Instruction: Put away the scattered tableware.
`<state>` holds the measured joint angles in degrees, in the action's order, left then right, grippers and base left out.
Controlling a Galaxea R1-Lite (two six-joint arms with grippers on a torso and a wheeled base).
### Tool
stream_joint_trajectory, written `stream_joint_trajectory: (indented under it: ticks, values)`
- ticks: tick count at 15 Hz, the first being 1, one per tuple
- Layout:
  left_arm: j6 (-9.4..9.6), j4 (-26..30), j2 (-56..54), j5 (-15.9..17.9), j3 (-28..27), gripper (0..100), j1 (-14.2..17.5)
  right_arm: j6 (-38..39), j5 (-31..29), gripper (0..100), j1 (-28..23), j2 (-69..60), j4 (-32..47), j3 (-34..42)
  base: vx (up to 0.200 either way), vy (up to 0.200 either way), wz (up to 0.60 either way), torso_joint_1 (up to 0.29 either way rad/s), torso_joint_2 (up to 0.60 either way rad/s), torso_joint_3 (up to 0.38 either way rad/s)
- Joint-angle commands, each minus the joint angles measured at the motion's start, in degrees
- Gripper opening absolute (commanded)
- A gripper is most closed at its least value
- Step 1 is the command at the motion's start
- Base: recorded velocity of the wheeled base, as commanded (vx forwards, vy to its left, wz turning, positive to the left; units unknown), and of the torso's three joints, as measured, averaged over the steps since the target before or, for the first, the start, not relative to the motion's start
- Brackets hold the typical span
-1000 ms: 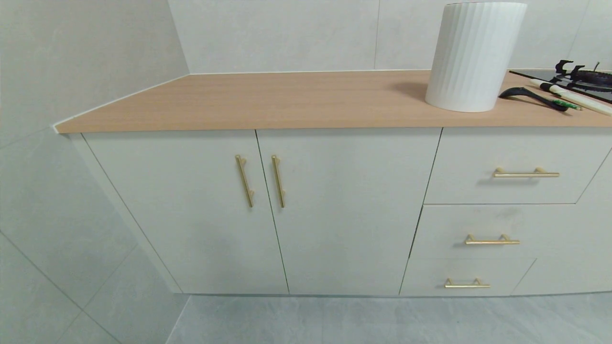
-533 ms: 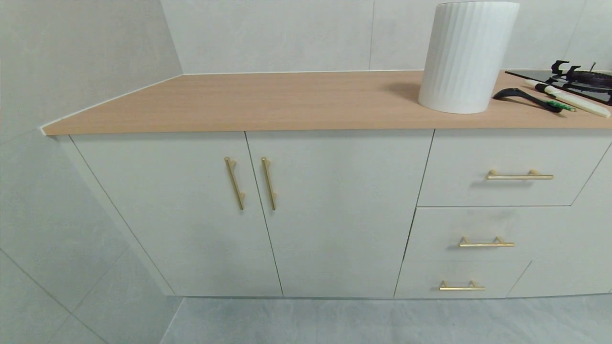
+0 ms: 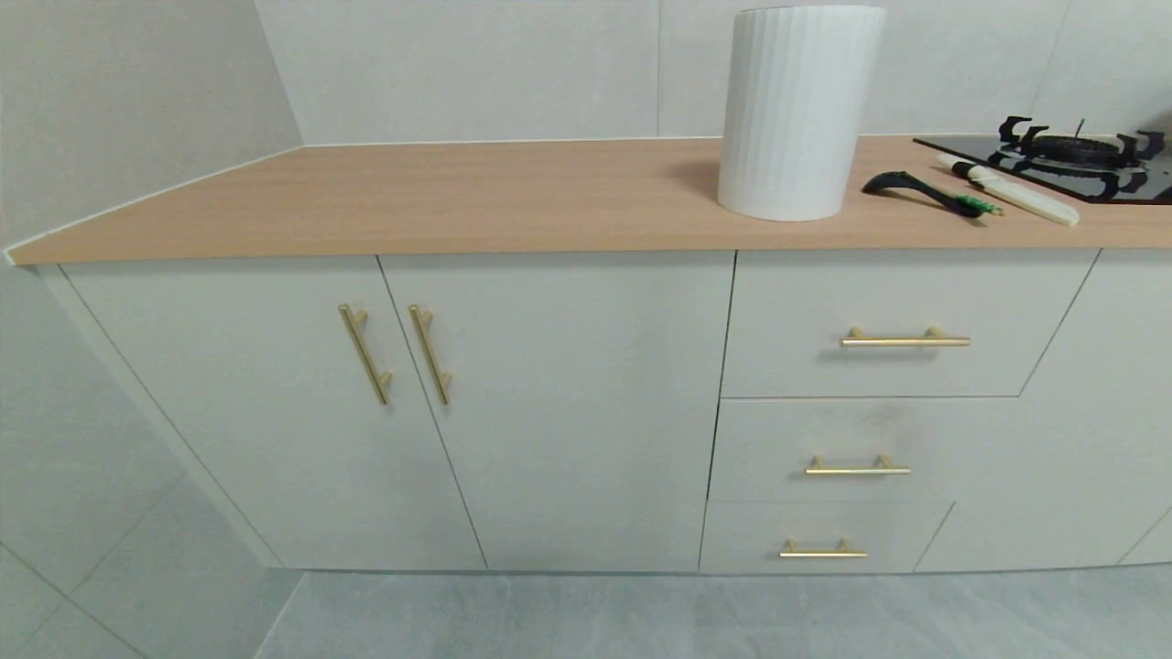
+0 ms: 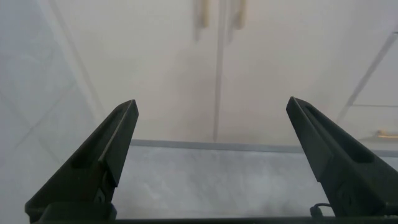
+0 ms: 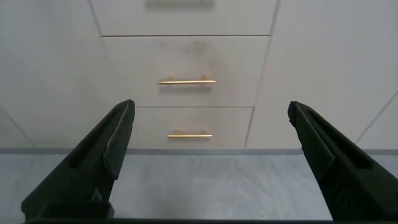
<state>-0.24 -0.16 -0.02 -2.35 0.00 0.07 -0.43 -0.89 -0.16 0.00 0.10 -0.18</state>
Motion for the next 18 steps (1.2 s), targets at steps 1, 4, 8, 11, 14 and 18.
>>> stream_joint_trajectory:
  ticks: [1,4,8,11,14,18]
  values:
    - [-0.02,-0.02,0.02,-0.02,0.00,100,0.01,-0.01,0.01,100,-0.02,0.09,-0.01,0.01,0.000,0.000,0.00,0.000,0.00,0.000]
    - [-0.02,-0.02,0.02,-0.02,0.00,100,0.01,-0.01,0.01,100,0.07,0.09,-0.01,0.01,0.000,0.000,0.00,0.000,0.00,0.000]
    - [-0.02,-0.02,0.02,-0.02,0.00,100,0.01,-0.01,0.01,100,-0.02,0.09,-0.01,0.01,0.000,0.000,0.00,0.000,0.00,0.000]
    - [-0.02,-0.02,0.02,-0.02,0.00,100,0.01,-0.01,0.01,100,0.07,0.09,-0.01,0.01,-0.133,0.000,0.00,0.006,0.00,0.002]
    - [-0.11,-0.02,0.02,-0.02,0.00,100,0.01,-0.01,0.01,100,-0.02,0.09,-0.01,0.01,-0.067,0.000,0.00,0.002,0.00,-0.002]
    - [-0.11,-0.02,0.02,-0.02,0.00,100,0.01,-0.01,0.01,100,-0.02,0.09,0.08,0.01,0.000,0.000,0.00,0.000,0.00,0.000]
